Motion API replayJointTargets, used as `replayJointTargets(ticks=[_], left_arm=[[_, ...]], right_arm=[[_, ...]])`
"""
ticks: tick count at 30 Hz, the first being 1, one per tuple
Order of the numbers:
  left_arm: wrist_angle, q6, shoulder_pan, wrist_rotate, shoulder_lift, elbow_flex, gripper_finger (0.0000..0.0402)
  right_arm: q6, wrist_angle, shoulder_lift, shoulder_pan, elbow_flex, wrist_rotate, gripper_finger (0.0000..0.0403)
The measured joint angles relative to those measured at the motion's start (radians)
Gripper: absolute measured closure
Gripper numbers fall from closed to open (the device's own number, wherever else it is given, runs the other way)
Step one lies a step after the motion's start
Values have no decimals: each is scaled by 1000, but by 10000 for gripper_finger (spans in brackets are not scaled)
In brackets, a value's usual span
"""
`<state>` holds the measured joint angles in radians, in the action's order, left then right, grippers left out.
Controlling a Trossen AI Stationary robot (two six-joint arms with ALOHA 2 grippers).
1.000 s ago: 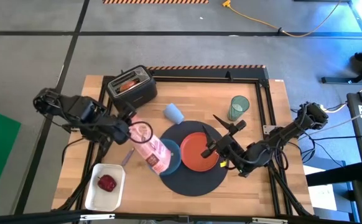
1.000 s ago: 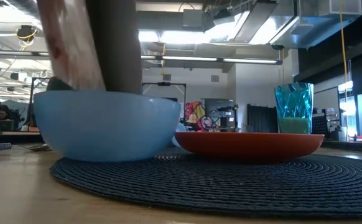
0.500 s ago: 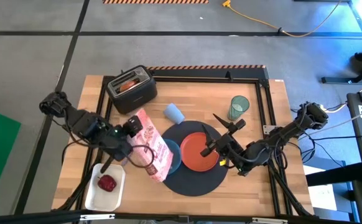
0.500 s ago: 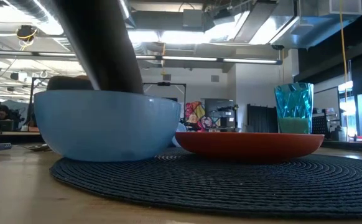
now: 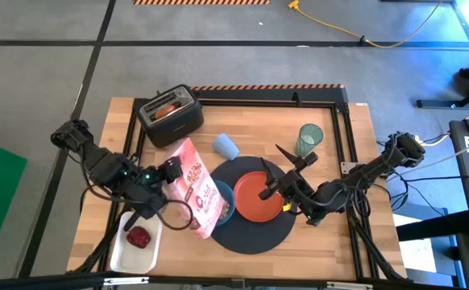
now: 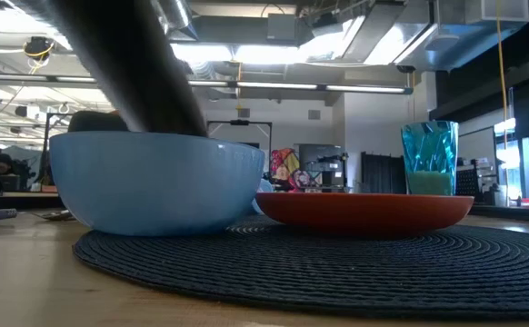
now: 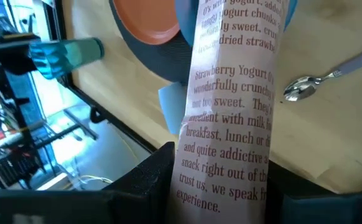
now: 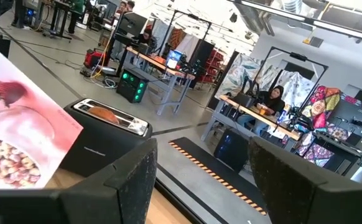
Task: Arrange a breakfast setting
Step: Pour the cereal from the cereal box into a blue bowl
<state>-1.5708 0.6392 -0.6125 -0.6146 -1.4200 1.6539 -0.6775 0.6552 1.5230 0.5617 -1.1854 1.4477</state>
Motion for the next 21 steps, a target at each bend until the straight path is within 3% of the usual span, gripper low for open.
replayJointTargets(ticks=[12,18,21], left_arm=[[0,-13,-10,-30,0,0,257],[0,-125,-4,40,2,0,257],[0,-193,-1,68,13,0,257]], right_arm=[[18,-7,0,0,0,-1,164],[27,-9,0,0,0,-5,164],[88,-33,0,-3,0,-71,164]])
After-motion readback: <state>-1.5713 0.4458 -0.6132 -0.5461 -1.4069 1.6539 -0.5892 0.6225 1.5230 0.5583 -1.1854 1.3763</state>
